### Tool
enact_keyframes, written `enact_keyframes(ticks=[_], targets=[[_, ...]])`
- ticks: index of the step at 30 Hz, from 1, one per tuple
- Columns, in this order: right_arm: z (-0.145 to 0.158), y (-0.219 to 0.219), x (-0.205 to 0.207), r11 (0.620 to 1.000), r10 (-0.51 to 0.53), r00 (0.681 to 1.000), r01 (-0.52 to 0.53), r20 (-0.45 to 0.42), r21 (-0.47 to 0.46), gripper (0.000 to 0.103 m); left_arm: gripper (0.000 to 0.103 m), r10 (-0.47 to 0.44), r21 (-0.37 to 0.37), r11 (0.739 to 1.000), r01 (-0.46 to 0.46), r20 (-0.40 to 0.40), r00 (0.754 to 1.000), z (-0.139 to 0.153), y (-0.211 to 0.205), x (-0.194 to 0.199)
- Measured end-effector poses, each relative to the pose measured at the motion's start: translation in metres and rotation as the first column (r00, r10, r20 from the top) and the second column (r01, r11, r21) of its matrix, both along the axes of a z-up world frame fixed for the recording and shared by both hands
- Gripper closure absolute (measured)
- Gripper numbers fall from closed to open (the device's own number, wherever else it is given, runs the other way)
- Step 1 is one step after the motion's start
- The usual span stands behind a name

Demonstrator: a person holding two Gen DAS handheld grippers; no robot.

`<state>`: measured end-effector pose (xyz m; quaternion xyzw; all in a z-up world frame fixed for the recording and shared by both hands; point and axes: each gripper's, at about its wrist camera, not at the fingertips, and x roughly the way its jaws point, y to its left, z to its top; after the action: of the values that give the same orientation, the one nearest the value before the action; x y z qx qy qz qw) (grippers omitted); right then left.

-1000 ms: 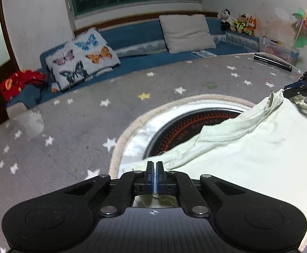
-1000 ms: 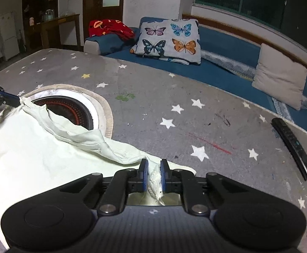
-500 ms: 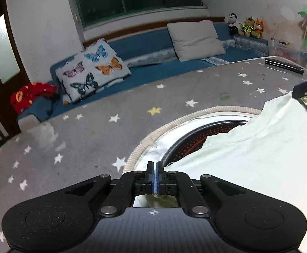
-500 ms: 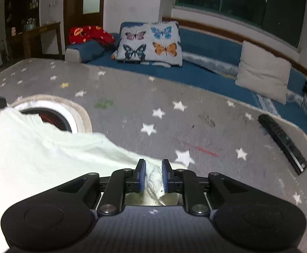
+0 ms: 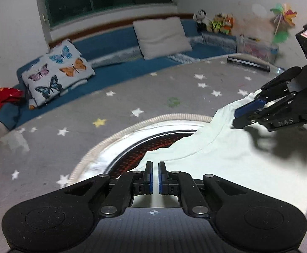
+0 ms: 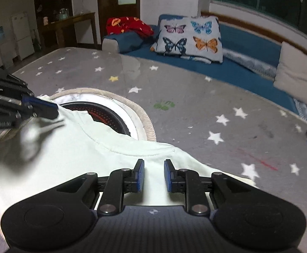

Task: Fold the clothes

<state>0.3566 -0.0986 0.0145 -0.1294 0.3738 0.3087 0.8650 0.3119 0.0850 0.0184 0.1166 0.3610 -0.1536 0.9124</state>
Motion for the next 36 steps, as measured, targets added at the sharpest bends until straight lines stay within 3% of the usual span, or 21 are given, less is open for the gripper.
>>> enact_keyframes(ticks=[5,9,17,21,27,34,36], targets=[[-0.001,0.000,0.005,1.000,-0.017,1.000,0.017,0.009,0.009,0.083,0.093,0.052,0.004,0.999,-0.052,-0.056,0.997,-0.014,0.004,0.019],[0.007,-0.008,-0.004,1.000,-0.019,1.000,0.019,0.014,0.006,0.071,0.092,0.079,-0.023,0.996,-0.080,-0.040,0.996,-0.006,0.019,0.008],[0.026,-0.037,-0.059,1.000,0.014,1.000,-0.014,0.006,-0.001,0.066,0.087,0.140,-0.090,0.986,-0.141,-0.015,0.990,0.018,0.057,-0.062],[0.030,-0.057,-0.093,1.000,0.005,1.000,-0.005,0.001,0.000,0.063,0.073,0.156,-0.144,0.977,-0.156,-0.012,0.988,0.027,0.071,-0.113],[0.033,-0.090,-0.133,0.996,-0.078,0.997,0.079,-0.013,0.040,0.061,0.063,0.157,-0.194,0.968,-0.161,-0.034,0.987,0.019,0.070,-0.174],[0.029,-0.123,-0.164,0.978,-0.182,0.983,0.183,-0.022,0.096,0.061,0.063,0.174,-0.209,0.962,-0.177,-0.033,0.984,0.004,0.064,-0.192],[0.027,-0.129,-0.166,0.973,-0.207,0.978,0.208,-0.024,0.103,0.061,0.068,0.181,-0.219,0.958,-0.185,-0.035,0.983,0.001,0.065,-0.192]])
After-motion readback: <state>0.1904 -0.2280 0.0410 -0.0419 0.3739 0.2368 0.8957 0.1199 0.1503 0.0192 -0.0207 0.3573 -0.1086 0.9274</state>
